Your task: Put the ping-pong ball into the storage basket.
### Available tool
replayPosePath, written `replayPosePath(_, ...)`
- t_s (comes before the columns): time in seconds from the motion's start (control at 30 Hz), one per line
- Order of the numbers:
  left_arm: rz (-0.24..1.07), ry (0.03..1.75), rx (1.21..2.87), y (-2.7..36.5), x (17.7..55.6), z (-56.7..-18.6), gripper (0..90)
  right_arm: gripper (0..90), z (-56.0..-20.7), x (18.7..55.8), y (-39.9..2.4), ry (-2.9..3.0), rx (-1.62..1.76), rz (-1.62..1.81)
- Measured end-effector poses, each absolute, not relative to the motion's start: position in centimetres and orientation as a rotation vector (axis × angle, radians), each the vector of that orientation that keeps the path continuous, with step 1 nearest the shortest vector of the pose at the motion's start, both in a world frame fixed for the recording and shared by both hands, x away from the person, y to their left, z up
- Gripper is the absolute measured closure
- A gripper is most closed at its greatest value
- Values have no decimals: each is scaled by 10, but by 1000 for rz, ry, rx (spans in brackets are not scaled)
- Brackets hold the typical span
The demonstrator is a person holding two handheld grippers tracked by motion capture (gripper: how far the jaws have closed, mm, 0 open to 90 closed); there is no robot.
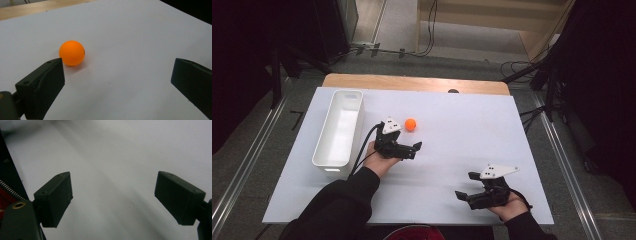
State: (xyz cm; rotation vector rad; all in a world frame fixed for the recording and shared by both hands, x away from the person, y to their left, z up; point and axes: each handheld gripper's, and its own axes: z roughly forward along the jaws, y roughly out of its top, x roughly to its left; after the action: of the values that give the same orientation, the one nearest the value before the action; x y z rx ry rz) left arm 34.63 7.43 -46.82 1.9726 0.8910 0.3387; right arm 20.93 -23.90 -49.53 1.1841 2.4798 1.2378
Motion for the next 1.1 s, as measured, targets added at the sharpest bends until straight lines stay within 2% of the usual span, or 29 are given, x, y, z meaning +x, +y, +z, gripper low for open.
replayPosePath(1.1,400,958,1982,60,385,-468,0,135,-493,211,-233,2498,1143,1260)
